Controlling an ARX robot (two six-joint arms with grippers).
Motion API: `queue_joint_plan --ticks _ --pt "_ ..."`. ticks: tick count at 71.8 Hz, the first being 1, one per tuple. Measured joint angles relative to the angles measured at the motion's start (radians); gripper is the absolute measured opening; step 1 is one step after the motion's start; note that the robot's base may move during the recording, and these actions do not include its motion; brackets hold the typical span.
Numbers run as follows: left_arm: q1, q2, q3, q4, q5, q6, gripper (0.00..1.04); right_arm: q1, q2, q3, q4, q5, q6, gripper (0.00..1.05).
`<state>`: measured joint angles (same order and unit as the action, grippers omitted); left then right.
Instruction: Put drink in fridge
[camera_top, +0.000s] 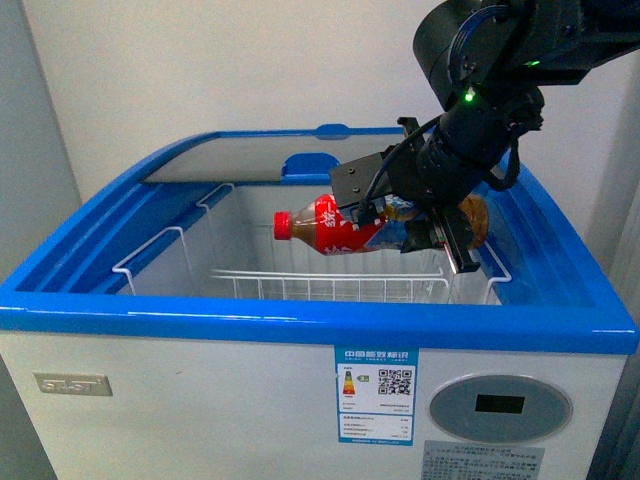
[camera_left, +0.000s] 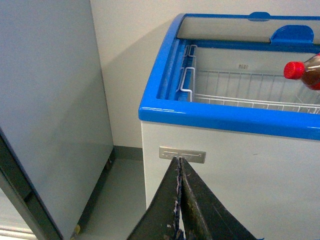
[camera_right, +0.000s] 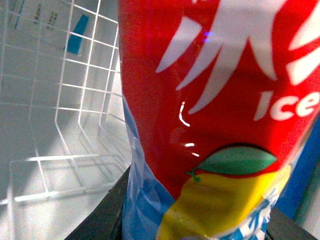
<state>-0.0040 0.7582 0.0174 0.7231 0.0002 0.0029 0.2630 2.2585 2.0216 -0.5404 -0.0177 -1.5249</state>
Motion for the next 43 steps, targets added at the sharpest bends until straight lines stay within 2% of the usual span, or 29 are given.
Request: queue_joint_plan --ticks 19,30,43 --pt "0.000 -0.188 -0.002 -0.165 0.000 0.000 0.03 0.020 0.157 0.194 -0.021 0.035 -0.063 0.40" --pt "0.000 -0.267 -0.002 -0.238 0.000 0.000 0.03 0.028 0.201 0.215 -0.001 0.041 -0.094 0.40" --pt "0.000 -0.351 -0.002 -0.318 0.000 0.000 0.03 0.041 0.225 0.184 0.100 0.044 -0.126 0.40"
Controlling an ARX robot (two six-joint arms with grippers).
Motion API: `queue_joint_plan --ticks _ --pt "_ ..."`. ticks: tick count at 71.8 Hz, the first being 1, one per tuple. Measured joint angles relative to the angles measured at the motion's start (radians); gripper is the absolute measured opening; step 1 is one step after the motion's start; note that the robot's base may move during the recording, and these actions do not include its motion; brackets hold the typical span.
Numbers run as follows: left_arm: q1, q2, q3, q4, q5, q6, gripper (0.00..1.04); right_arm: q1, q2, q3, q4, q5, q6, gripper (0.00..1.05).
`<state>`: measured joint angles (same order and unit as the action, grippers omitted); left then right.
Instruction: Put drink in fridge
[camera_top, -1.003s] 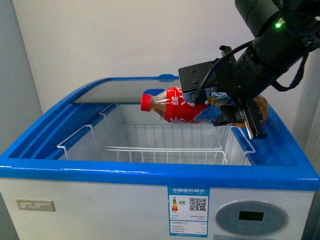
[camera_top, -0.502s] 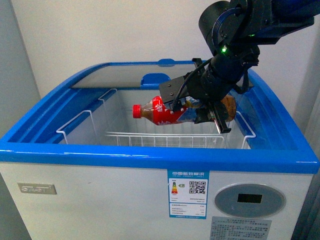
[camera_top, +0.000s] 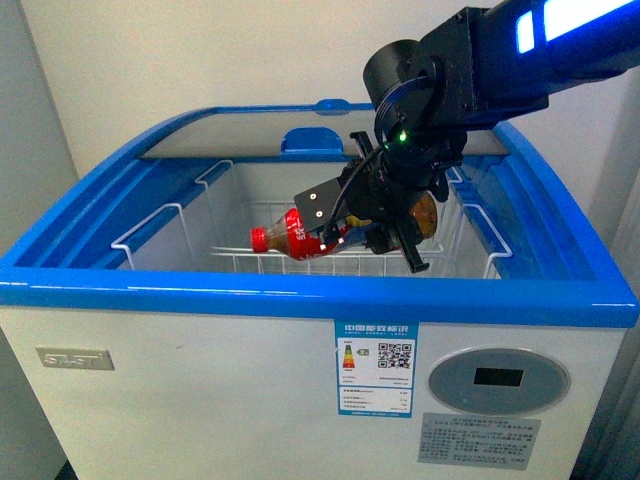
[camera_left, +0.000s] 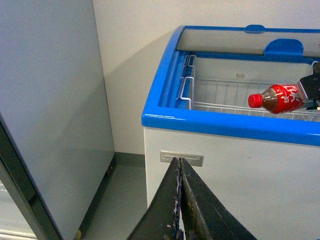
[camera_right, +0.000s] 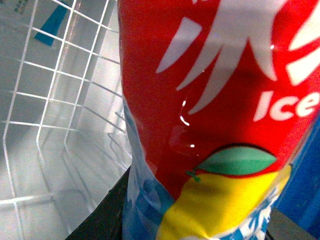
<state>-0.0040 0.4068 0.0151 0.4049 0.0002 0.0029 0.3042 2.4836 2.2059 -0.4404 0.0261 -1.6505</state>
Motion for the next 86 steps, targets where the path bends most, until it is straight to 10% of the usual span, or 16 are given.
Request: queue_joint_plan --ticks 22,53,86 --pt "0.000 -0.113 0.000 -0.110 0.000 0.000 0.03 0.024 -0.002 -0.130 0.095 0.012 -0.024 0.40" --pt "0.000 -0.226 0.000 -0.223 0.000 0.000 0.03 0.014 -0.189 -0.161 0.103 -0.090 0.048 0.97" --pt "0.000 -0.401 0.000 -0.403 0.000 0.000 0.03 -0.209 -0.940 -0.855 0.217 0.132 1.225 0.97"
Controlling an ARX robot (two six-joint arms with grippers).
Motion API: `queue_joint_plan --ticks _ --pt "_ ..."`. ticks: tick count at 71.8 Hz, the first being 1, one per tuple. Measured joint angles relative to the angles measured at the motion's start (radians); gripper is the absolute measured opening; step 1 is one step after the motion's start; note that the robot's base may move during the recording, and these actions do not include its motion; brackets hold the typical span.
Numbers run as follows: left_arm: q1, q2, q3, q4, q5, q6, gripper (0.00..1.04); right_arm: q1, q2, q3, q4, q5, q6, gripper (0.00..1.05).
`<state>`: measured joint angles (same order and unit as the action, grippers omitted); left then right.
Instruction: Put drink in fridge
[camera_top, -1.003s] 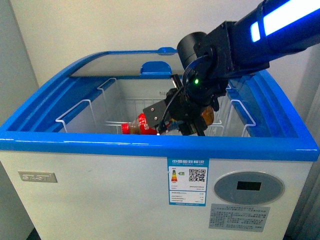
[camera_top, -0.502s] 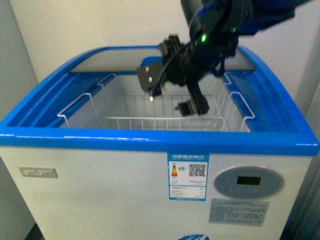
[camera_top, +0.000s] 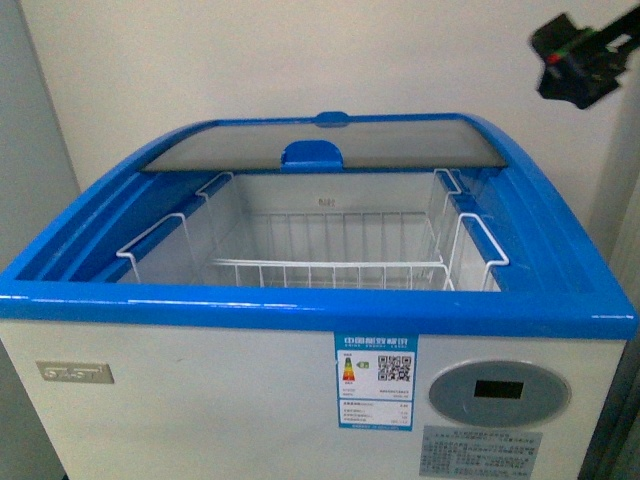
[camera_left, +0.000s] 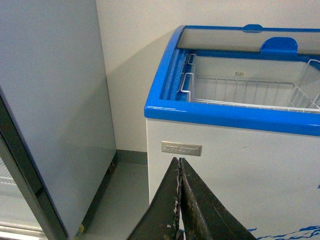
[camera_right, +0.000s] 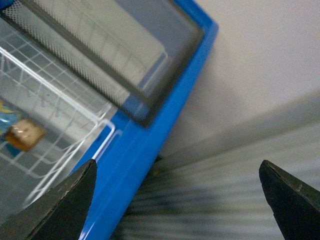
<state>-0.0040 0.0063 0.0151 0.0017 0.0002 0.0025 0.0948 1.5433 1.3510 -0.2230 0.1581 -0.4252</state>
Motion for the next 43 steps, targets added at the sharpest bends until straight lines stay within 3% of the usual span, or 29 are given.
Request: queue_joint_plan --ticks 6,9,12,15,25,30,41,43 --pt "0.000 0.000 0.000 0.000 0.000 0.000 0.03 -0.017 -0.205 -0.198 -0.071 -0.029 0.202 0.97" --pt "0.000 0.000 0.000 0.000 0.000 0.000 0.03 -0.022 -0.318 -0.325 0.008 -0.063 0.270 0.92" --pt "0.000 0.000 0.000 0.000 0.000 0.000 0.03 -0.023 -0.473 -0.499 0.200 -0.083 0.320 0.84" --pt "0.000 0.000 0.000 0.000 0.000 0.000 0.03 -0.047 -0.608 -0.622 0.300 -0.135 0.350 0.78" --pt "0.000 0.000 0.000 0.000 0.000 0.000 0.03 -0.093 -1.049 -0.930 0.285 -0.156 0.397 0.53" --pt "0.000 -0.002 0.000 0.000 0.000 0.000 0.03 -0.093 -1.120 -0.978 0.306 -0.158 0.404 0.43" --pt "0.000 -0.002 0.000 0.000 0.000 0.000 0.03 -0.094 -1.189 -1.132 0.337 -0.158 0.411 0.03" --pt "0.000 -0.002 0.000 0.000 0.000 0.000 0.03 -0.094 -1.198 -1.144 0.340 -0.159 0.412 0.03"
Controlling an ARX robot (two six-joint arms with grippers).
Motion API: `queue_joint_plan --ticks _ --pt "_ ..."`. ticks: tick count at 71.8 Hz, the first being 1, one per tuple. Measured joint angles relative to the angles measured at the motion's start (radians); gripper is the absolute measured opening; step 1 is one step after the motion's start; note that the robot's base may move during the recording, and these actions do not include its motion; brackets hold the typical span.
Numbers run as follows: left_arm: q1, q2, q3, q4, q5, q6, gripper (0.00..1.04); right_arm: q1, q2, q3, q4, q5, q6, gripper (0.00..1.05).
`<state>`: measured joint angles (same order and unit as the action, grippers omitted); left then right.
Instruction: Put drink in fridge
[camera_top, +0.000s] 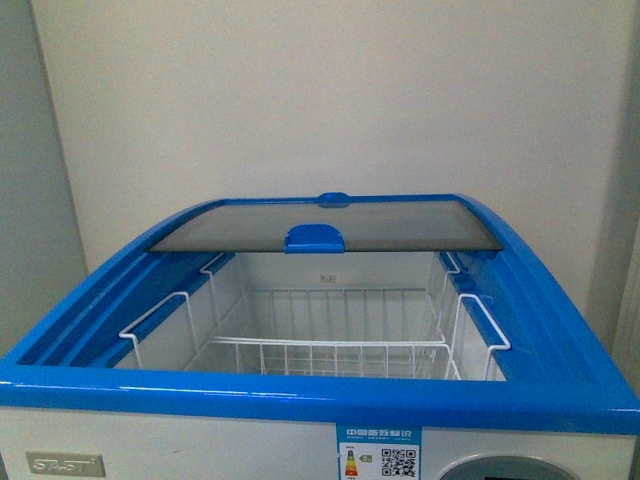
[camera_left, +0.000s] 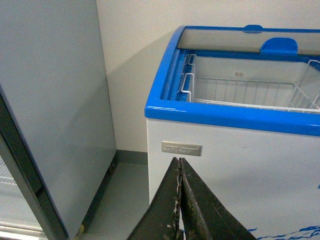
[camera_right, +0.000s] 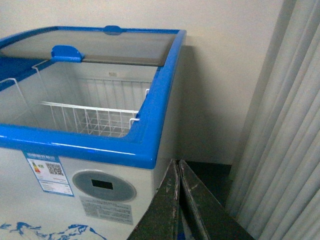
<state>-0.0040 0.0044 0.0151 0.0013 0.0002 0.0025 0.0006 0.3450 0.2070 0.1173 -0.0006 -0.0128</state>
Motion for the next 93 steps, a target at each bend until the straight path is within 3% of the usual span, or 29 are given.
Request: queue_joint_plan --ticks 34,43,72,93 --pt "0.000 0.000 0.000 0.000 0.000 0.000 0.03 0.000 -0.138 -0.126 0.006 0.000 0.001 0.03" --pt "0.000 0.000 0.000 0.000 0.000 0.000 0.03 0.000 -0.257 -0.145 -0.119 0.000 0.002 0.03" --pt "0.000 0.000 0.000 0.000 0.000 0.000 0.03 0.000 -0.335 -0.191 -0.119 0.000 0.002 0.03" --pt "0.000 0.000 0.000 0.000 0.000 0.000 0.51 0.000 -0.339 -0.191 -0.119 0.000 0.002 0.50"
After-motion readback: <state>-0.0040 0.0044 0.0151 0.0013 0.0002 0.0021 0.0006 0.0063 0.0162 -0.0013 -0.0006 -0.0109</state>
